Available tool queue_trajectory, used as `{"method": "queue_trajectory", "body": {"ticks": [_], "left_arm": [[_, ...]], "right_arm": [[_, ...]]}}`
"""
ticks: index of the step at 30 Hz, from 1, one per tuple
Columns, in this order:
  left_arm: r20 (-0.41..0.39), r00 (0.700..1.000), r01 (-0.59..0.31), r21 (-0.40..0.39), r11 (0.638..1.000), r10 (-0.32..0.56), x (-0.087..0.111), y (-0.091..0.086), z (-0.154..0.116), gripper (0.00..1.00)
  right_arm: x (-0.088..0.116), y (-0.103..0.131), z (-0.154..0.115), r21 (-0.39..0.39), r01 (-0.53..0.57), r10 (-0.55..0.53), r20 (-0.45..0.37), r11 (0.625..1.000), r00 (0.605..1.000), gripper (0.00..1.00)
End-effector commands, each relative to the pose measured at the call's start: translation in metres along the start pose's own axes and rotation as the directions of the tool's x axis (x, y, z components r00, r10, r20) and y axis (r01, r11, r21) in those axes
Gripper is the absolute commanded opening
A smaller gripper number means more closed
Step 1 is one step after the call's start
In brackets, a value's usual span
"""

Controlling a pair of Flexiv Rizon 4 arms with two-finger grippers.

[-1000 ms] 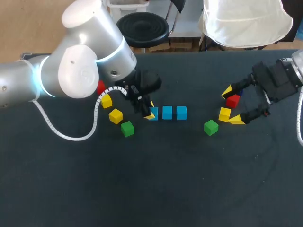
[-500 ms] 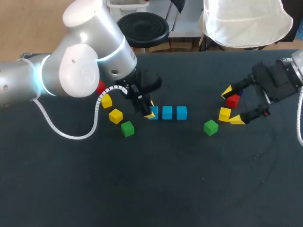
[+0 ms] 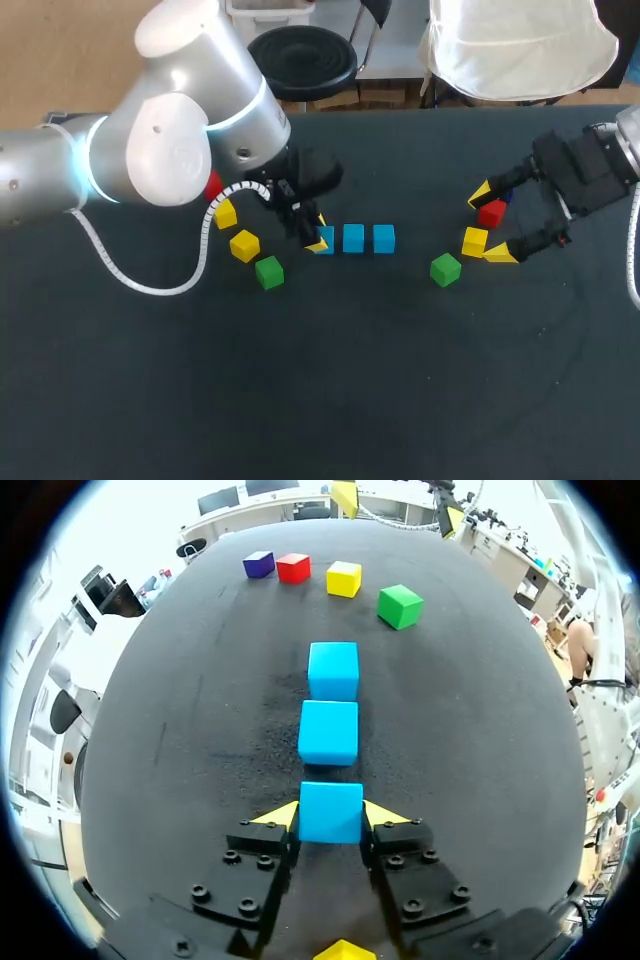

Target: Place the blue cubes, place green cubes on the blue cubes, place the yellow cubes on the green cubes, then place the red cubes on the yellow cubes, and place purple cube on the red cubes.

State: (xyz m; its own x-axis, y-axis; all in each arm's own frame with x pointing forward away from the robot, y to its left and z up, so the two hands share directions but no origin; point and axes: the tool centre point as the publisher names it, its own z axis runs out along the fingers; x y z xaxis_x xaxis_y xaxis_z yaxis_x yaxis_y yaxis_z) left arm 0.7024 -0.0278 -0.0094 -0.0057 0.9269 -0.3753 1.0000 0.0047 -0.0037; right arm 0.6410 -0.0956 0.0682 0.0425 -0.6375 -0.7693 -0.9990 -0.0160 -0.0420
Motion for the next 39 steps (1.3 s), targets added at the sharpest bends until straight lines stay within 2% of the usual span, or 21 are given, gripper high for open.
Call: {"method": "queue_trajectory", "body": {"ticks": [1, 23, 24, 25, 27, 39], "left_arm": [[-0.008, 1.0, 0.003, 0.003, 1.0, -0.003, -0.001, 0.003, 0.002, 0.0], [-0.023, 1.0, 0.006, -0.003, 1.0, -0.006, 0.002, 0.005, 0.005, 0.0], [-0.025, 1.0, 0.005, -0.003, 1.0, -0.006, 0.002, 0.005, 0.005, 0.09], [-0.028, 1.0, 0.007, -0.002, 1.0, -0.007, 0.002, 0.005, 0.005, 0.29], [-0.029, 1.0, 0.011, 0.0, 1.0, -0.011, 0.002, 0.005, 0.004, 1.0], [-0.005, 0.999, 0.036, -0.005, 0.999, -0.036, 0.003, 0.0, -0.007, 1.0]], "right_arm": [[0.0, 0.0, 0.0, 0.0, 0.001, -0.001, 0.002, 1.0, 1.0, 1.0], [0.0, 0.0, 0.0, 0.0, 0.001, -0.001, 0.002, 1.0, 1.0, 1.0], [0.0, 0.0, 0.0, 0.0, 0.001, -0.001, 0.002, 1.0, 1.0, 1.0], [0.0, 0.0, 0.0, 0.0, 0.001, -0.001, 0.002, 1.0, 1.0, 1.0], [0.0, 0.0, 0.0, 0.0, 0.001, -0.001, 0.002, 1.0, 1.0, 1.0], [0.0, 0.0, 0.0, 0.0, 0.001, -0.001, 0.002, 1.0, 1.0, 1.0]]}}
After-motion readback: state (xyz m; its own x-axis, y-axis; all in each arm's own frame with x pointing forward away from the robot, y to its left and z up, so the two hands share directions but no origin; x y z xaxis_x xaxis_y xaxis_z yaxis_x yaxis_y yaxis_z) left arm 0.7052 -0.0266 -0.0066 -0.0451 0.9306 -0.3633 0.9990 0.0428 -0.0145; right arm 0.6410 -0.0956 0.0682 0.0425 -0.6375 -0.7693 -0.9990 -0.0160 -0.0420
